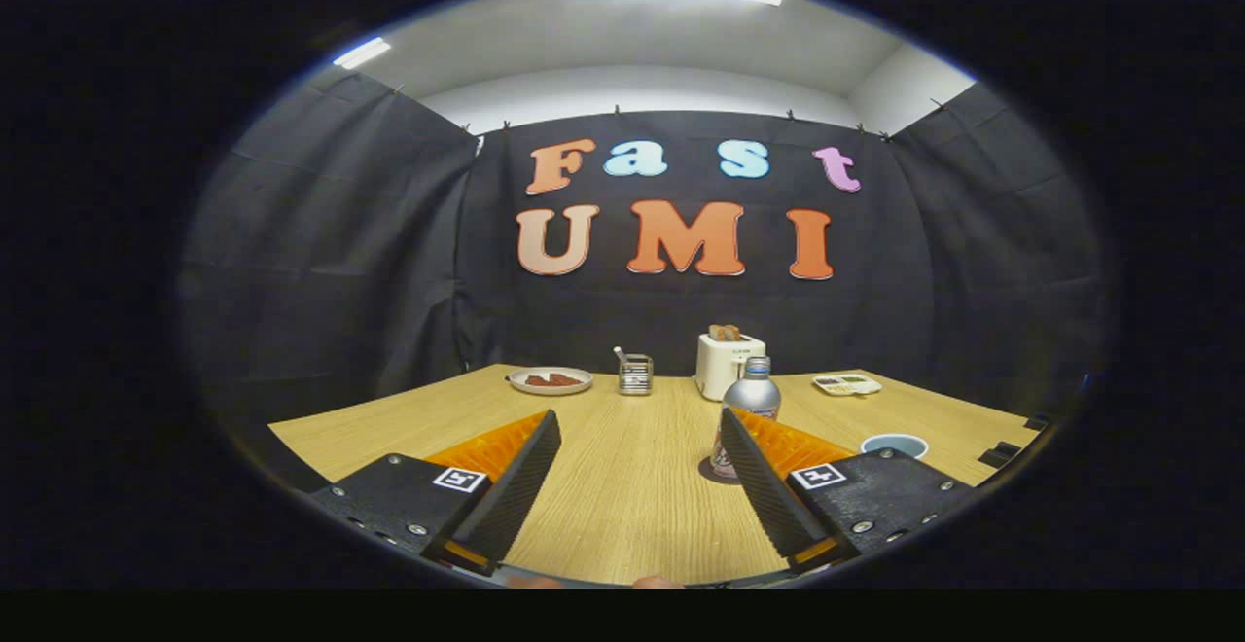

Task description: Take the bottle from table, then pour the juice into the cup, finally place the bottle on the coaster

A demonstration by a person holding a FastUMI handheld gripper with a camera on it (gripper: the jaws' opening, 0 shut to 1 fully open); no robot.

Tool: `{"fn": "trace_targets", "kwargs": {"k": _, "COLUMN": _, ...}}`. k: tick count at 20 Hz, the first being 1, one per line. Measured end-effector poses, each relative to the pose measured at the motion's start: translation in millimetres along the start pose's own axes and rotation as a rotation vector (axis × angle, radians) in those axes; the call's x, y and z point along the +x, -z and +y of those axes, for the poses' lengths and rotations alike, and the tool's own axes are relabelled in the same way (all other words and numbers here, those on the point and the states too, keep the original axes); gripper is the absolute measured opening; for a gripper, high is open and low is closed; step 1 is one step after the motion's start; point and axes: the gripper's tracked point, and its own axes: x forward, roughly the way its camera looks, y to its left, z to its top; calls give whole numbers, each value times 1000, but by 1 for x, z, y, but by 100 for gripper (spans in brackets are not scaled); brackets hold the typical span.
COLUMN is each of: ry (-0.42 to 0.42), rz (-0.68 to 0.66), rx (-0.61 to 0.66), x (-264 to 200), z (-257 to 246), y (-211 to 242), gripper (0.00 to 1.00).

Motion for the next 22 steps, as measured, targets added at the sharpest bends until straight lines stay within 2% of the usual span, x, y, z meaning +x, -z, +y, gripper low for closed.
{"fn": "trace_targets", "kwargs": {"k": 2, "ry": 2, "rz": 10, "rx": 5, "x": 3, "z": -9, "y": 1, "gripper": 98}}
{"fn": "trace_targets", "kwargs": {"k": 11, "ry": 156, "rz": -17, "rx": -36, "x": 11, "z": -70, "y": -4, "gripper": 98}}
{"fn": "trace_targets", "kwargs": {"k": 14, "ry": 171, "rz": -39, "rx": -62, "x": 8, "z": -73, "y": -9, "gripper": 98}}
{"fn": "trace_targets", "kwargs": {"k": 22, "ry": 163, "rz": -32, "rx": 14, "x": 7, "z": -70, "y": -8, "gripper": 98}}
